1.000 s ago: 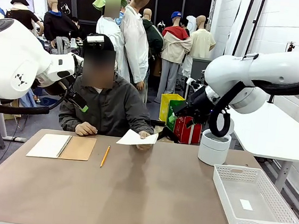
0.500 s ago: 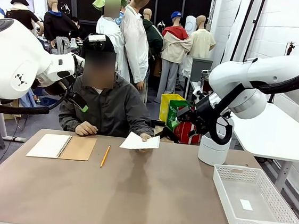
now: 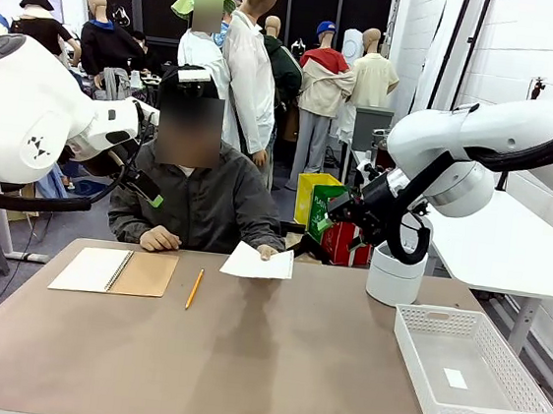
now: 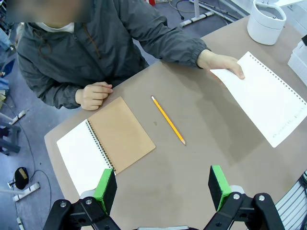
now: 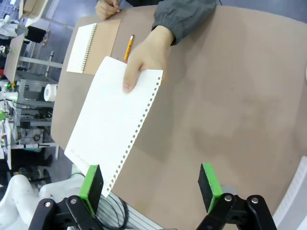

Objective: Sort the paper based on its condition.
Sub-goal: If a person hands you a paper, place it in the Organizing basket , and if it's crumpled, put it in the Trash can.

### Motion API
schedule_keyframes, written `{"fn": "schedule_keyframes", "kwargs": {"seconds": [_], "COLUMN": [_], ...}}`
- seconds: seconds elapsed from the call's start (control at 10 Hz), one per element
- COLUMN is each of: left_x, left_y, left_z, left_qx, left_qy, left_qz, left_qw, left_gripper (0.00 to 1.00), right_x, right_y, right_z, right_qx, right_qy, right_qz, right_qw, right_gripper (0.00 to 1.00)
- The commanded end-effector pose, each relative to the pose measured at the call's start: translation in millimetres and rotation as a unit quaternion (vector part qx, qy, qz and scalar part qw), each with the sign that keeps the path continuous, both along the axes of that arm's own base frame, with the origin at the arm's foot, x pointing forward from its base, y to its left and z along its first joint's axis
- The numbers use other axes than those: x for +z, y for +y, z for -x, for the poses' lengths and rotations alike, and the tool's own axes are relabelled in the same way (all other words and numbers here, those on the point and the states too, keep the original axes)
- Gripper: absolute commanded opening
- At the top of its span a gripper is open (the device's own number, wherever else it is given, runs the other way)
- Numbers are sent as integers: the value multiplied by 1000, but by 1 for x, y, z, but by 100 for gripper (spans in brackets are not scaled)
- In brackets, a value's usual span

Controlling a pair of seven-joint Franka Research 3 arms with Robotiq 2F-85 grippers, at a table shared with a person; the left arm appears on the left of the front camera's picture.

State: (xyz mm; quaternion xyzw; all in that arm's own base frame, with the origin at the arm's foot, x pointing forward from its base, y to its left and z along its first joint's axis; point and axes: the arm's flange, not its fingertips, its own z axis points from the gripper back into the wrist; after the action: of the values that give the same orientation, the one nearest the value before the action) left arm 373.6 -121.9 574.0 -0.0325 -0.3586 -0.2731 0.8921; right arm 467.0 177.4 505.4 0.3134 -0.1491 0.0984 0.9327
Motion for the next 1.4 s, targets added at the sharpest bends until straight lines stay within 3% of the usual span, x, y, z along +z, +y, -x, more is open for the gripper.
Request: {"fn": "schedule_keyframes", "kwargs": {"seconds": [0.0,0.3,0.5,1.0,1.1,1.2,1.3], "left_x": [1,1,1,1,1,1,1], "left_y": [1,1,1,1,1,1,1], "left_z": [0,0,0,0,0,0,0], "left_qx": [-1,-1,-1,-1,-1,-1,-1], "left_qy": [-1,-1,-1,-1,-1,-1,-1], "left_qz": [1,1,1,1,1,1,1], "left_qw": [1000,1000,1000,1000,1000,1000,1000], "left_gripper": [100,100,100,100,100,100,100], "right_x": [-3,-30,-53,-126,-133,-120,-120], "right_y": [-3,-15,-18,-12,-11,-15,-15], "right_z": [-4,-6,-8,-18,-20,-14,-14], "right_qx": [-26,-108,-145,-158,-158,-156,-156], "right_qy": [26,106,177,313,324,289,289], "right_qz": [-38,-130,-182,-259,-275,-238,-238], "right_qw": [999,980,956,900,891,914,914], "right_gripper": [100,100,100,100,100,100,100]}}
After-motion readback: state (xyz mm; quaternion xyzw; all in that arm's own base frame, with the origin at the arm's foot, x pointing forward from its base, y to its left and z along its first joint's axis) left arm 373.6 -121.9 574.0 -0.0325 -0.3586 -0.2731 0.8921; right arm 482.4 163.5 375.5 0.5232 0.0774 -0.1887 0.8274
